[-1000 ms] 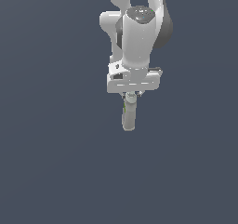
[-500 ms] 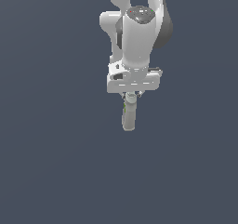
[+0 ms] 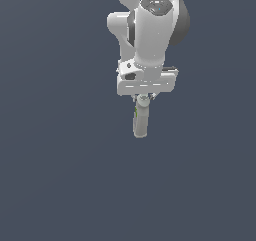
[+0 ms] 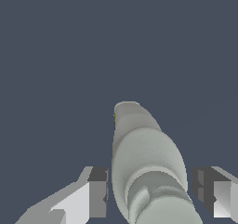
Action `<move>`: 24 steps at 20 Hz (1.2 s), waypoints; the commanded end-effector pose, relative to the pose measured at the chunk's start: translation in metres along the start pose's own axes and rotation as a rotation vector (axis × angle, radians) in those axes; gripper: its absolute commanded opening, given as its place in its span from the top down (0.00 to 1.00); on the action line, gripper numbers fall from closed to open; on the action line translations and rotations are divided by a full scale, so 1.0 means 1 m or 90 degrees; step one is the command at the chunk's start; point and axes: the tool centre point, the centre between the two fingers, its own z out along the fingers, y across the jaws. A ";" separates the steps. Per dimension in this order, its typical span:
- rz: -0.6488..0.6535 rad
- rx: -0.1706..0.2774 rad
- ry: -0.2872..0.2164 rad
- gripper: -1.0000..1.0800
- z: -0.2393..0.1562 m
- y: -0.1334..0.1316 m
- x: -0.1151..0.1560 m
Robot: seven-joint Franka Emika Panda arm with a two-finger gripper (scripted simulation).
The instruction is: Pick up the object and move it to a goal position.
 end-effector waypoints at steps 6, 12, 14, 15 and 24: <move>-0.001 -0.001 0.008 1.00 -0.058 -0.023 -0.009; -0.001 -0.001 0.008 1.00 -0.119 -0.048 -0.022; -0.001 -0.001 0.008 1.00 -0.139 -0.057 -0.027; -0.001 -0.001 0.008 1.00 -0.150 -0.061 -0.029; -0.001 -0.001 0.007 1.00 -0.241 -0.100 -0.047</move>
